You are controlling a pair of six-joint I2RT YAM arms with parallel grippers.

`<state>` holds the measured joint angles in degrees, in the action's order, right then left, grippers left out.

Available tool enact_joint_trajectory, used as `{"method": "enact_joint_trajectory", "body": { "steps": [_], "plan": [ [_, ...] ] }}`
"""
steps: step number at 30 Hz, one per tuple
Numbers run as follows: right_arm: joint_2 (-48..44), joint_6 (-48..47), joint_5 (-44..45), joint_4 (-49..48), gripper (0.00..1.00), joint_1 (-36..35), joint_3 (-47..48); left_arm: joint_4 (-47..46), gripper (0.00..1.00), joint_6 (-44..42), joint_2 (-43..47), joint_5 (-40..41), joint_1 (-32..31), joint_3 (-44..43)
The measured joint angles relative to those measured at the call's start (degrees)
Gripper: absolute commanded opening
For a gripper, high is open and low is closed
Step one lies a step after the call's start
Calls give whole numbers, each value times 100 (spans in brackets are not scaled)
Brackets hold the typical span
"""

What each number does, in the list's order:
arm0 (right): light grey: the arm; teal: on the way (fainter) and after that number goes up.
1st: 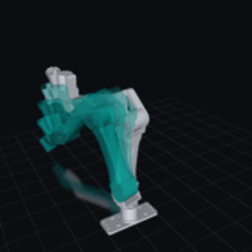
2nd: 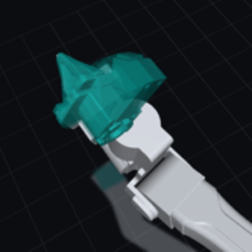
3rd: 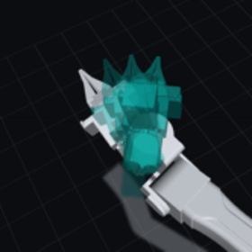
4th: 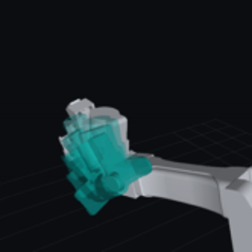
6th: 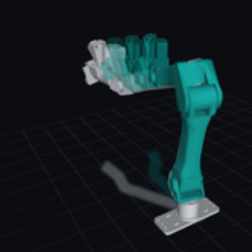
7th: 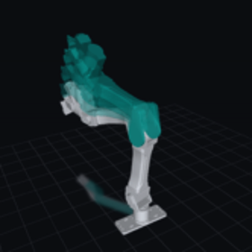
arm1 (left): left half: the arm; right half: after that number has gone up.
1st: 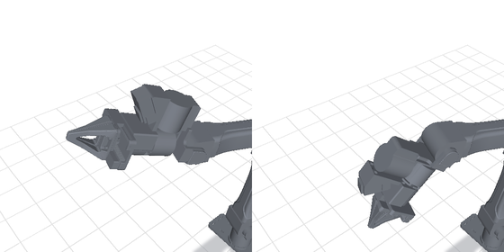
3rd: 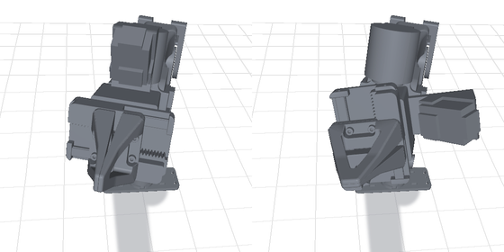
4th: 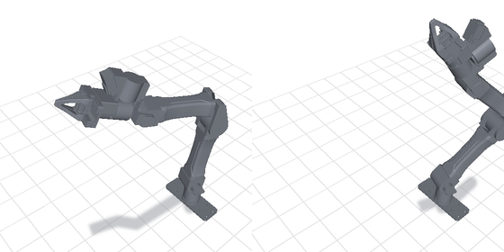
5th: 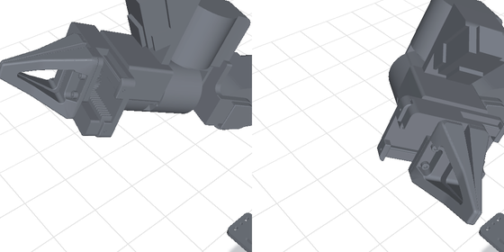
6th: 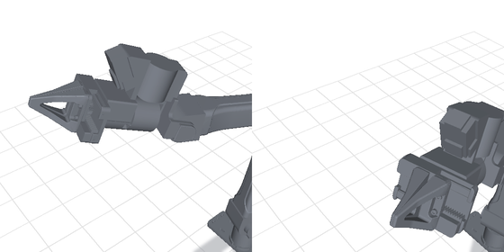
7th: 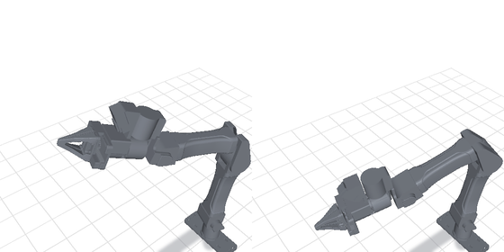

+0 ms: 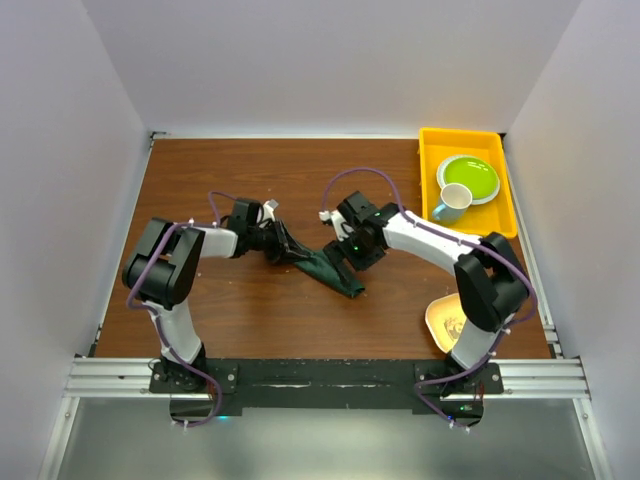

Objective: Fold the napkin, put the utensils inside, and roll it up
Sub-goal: Roll the napkin with the utensil

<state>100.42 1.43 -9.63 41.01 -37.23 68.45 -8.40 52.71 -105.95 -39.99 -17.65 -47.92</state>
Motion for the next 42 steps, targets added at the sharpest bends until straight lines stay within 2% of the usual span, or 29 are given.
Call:
{"method": "enact_joint_trajectory", "body": {
  "steps": [6, 12, 17, 26, 33, 34, 36, 37, 42],
  "plan": [
    [-55, -227, 796, -199, 87, -927, 859, 306, 20, -31, -39, -15, 0, -153],
    [881, -391, 1370, -573, 87, -1342, 1644, 527, 20, -37, -87, -35, 2, -284],
    [1349, -474, 1676, -649, 84, -1456, 1665, 616, 20, -33, -92, -35, 7, -319],
    [1375, -573, 1764, -1021, 73, -1510, 1281, 643, 21, 7, -109, -57, 17, -339],
    [1373, -527, 1764, -1239, 41, -1519, 1091, 675, 25, 26, -109, -76, 31, -345],
    [1373, -514, 1768, -1270, 32, -1523, 1078, 713, 26, 24, -109, -76, 37, -361],
    [1373, -496, 1779, -1305, 24, -1528, 1069, 883, 28, -7, -107, -68, 52, -444],
    [1373, -479, 1786, -1333, 15, -1526, 1067, 1003, 29, -48, -101, -50, 70, -505],
    [1373, -396, 1449, -1392, 9, -1397, 1097, 1432, 30, -332, 221, 173, 315, -634]
  ]
}}
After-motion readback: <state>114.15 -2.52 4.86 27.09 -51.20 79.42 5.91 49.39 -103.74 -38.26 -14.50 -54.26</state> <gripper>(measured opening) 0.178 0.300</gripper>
